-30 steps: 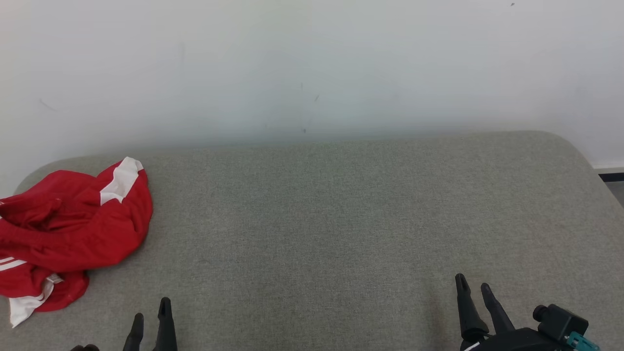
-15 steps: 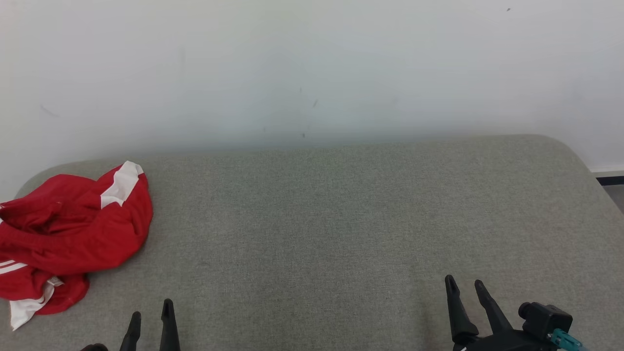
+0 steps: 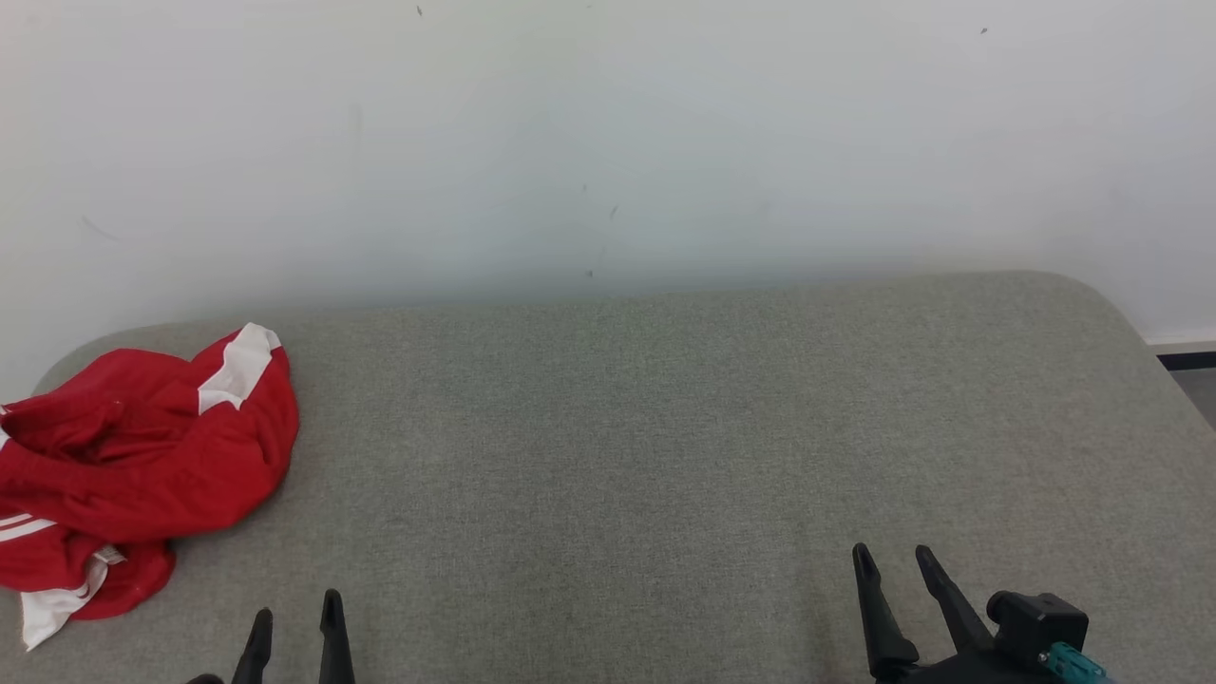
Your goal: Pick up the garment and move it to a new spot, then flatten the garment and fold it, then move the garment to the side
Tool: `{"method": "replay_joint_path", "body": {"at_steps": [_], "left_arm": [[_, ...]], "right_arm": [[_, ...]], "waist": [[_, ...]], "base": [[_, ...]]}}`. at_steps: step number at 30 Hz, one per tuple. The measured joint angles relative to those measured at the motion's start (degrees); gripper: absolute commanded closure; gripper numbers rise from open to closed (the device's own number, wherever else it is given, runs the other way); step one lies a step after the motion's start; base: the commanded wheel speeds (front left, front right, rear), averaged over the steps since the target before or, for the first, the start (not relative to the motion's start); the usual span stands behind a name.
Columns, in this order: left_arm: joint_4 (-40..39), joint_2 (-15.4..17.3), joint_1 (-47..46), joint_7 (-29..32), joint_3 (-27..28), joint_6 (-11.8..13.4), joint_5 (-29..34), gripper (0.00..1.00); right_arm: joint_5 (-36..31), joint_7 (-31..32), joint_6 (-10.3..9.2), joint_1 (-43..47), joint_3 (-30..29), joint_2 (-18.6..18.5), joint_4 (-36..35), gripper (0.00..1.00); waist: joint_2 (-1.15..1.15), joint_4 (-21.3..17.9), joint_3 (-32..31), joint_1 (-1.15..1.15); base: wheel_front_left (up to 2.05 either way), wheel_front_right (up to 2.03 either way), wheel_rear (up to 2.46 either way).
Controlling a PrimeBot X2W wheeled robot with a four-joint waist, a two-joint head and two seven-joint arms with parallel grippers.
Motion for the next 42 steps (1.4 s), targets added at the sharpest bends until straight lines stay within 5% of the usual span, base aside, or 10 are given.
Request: {"method": "replay_joint_path", "body": {"at_steps": [30, 42], "left_arm": [[2.4, 0.1, 1.4, -3.4, 0.0, 0.6, 12.5, 0.00], [2.8, 0.1, 1.4, -3.6, 0.2, 0.6, 12.9, 0.00]], "right_arm": [[-13.6, -2.0, 0.00, 1.1, 1.3, -0.1, 0.6, 0.00], [-14.0, -2.3, 0.00, 1.0, 1.3, -0.1, 1.0, 0.00]], "waist": [[0.00, -0.4, -1.7, -0.01], [0.00, -0.4, -1.6, -0.01]], "base": [[0.00, 0.00, 0.00], [0.00, 0.00, 0.00]]}}
